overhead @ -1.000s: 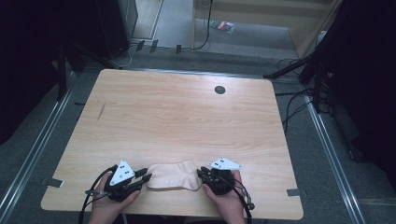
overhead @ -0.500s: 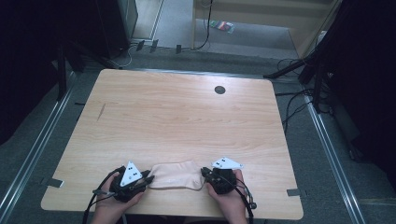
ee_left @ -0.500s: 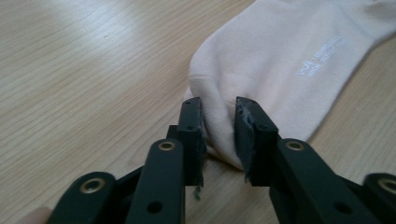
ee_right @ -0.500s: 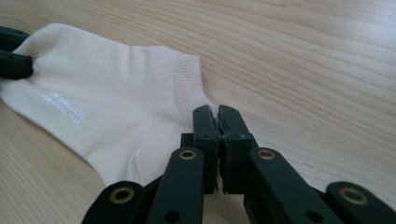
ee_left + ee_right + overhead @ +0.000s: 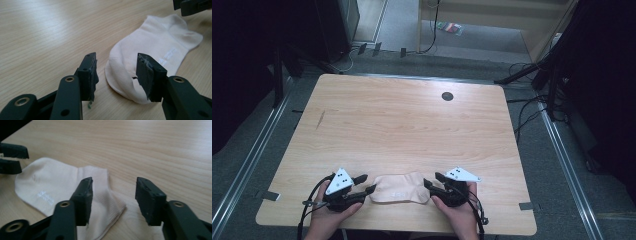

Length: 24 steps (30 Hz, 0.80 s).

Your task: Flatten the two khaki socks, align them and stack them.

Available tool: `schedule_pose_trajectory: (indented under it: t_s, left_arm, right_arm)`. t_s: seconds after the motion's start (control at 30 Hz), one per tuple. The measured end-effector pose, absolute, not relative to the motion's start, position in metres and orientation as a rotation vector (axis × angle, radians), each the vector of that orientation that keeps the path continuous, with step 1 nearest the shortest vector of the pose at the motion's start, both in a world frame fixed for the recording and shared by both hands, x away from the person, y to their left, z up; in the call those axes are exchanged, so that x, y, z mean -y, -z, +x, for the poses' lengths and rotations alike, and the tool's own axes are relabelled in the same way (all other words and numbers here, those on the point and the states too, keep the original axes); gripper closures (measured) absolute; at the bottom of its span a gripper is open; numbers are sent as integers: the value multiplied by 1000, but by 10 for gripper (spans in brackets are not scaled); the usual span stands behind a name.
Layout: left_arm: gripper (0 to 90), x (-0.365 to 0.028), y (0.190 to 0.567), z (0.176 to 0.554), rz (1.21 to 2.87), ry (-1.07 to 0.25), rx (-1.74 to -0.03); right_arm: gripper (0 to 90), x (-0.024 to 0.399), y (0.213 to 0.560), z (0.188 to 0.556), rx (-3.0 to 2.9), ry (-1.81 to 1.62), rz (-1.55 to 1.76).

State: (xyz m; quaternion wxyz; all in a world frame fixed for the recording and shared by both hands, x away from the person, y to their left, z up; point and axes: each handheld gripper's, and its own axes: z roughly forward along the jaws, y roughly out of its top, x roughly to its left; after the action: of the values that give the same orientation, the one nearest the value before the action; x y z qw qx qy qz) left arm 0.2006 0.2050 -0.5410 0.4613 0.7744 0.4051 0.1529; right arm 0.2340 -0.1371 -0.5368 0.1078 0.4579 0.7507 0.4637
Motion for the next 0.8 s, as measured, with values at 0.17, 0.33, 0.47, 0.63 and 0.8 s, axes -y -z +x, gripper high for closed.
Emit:
schedule_pose_trajectory:
  t_s: [0.17, 0.33, 0.47, 0.63, 0.8]
  left_arm:
    - [420, -217, 537, 204, 1813, -358, -1019]
    - [270, -226, 534, 206, 1757, -386, -1040]
    - [169, -233, 532, 210, 1722, -415, -1079]
    - [104, -240, 532, 213, 1716, -435, -1106]
    - [82, -248, 533, 216, 1701, -439, -1134]
  right_arm:
    - [320, 145, 537, 239, -2144, -1420, 1350]
    - [263, 150, 535, 242, -2114, -1458, 1343]
    - [149, 150, 533, 245, -2111, -1440, 1369]
    - [132, 154, 531, 247, -2084, -1443, 1384]
    - [132, 162, 530, 249, -2053, -1438, 1405]
